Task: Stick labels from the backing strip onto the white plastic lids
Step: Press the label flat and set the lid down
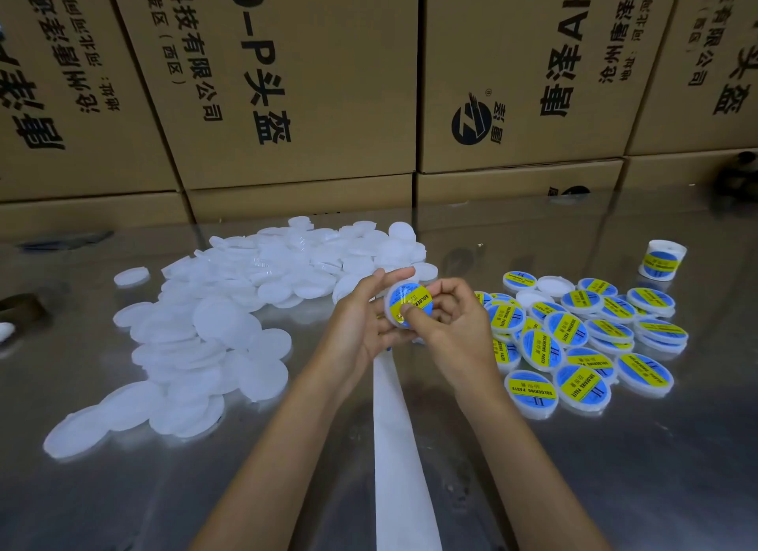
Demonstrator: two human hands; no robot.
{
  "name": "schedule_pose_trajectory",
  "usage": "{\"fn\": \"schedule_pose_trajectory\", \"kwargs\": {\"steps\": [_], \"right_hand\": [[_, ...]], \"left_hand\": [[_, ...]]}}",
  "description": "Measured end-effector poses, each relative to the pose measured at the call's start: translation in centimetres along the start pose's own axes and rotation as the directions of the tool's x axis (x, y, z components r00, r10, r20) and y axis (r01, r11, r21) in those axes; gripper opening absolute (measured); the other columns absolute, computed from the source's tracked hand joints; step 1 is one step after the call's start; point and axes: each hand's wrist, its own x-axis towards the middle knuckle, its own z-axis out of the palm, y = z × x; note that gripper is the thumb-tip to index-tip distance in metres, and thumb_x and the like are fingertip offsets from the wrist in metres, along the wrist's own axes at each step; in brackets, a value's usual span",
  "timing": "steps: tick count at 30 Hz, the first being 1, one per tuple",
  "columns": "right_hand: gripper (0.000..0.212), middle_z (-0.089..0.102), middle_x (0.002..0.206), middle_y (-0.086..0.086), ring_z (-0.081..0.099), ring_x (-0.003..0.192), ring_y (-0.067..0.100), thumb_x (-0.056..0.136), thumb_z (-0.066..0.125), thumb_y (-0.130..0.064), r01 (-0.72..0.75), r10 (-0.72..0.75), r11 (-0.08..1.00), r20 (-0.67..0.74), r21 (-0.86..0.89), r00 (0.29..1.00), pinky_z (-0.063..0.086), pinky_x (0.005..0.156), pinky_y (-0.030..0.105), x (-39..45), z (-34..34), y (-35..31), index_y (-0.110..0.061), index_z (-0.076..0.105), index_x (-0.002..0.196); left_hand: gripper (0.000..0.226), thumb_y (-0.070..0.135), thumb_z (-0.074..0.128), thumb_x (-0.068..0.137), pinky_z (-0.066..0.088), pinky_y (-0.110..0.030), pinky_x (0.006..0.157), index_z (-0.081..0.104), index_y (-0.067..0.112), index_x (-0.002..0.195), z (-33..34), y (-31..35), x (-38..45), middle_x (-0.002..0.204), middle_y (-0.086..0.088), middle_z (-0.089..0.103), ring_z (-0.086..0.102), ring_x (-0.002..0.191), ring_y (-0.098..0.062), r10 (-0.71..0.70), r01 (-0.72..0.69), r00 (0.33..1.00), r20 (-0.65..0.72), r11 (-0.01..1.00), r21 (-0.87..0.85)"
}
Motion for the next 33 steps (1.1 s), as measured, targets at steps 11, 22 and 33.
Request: {"fn": "schedule_pose_trajectory", "kwargs": {"steps": [11, 22, 33], "right_hand": [[0.029, 0.065, 0.069, -0.008, 0.063, 0.064, 0.009, 0.080, 0.074, 0.002, 0.034, -0.036, 0.997, -0.029, -0.062, 0.999, 0.055, 0.058, 0.030, 0.0, 0.1, 0.4, -0.017, 0.054, 0.087], [0.021, 0.068, 0.083, 0.001, 0.066, 0.064, 0.002, 0.086, 0.066, 0.001, -0.049, 0.051, 0.998, 0.057, -0.042, 0.997, 0.050, 0.056, 0.016, 0.1, 0.0, 0.7, -0.017, 0.060, 0.092], [0.023, 0.072, 0.100, -0.002, 0.073, 0.086, 0.016, 0.093, 0.057, -0.005, -0.105, 0.107, 0.994, 0.066, -0.043, 0.992, 0.055, 0.068, 0.023, -0.3, -0.5, -0.1, -0.022, 0.072, 0.098]], "left_hand": [[0.045, -0.001, 0.040, 0.095, 0.058, -0.028, 0.066, 0.071, 0.018, 0.122, 0.2, -0.3, 0.1, 0.110, -0.011, 0.075, 0.074, 0.087, -0.023, 0.048, -0.048, 0.999, 0.000, 0.994, 0.099], [0.036, -0.008, 0.055, 0.094, 0.060, -0.029, 0.067, 0.073, 0.020, 0.107, -0.2, -0.8, 0.2, 0.109, -0.009, 0.075, 0.074, 0.080, -0.017, 0.295, -0.249, 0.952, -0.078, 0.899, 0.361], [0.040, -0.007, 0.064, 0.085, 0.059, -0.038, 0.087, 0.074, 0.030, 0.099, -0.8, -1.5, 0.6, 0.102, 0.017, 0.073, 0.069, 0.100, -0.009, 0.486, -0.335, 0.867, -0.112, 0.734, 0.591]]}}
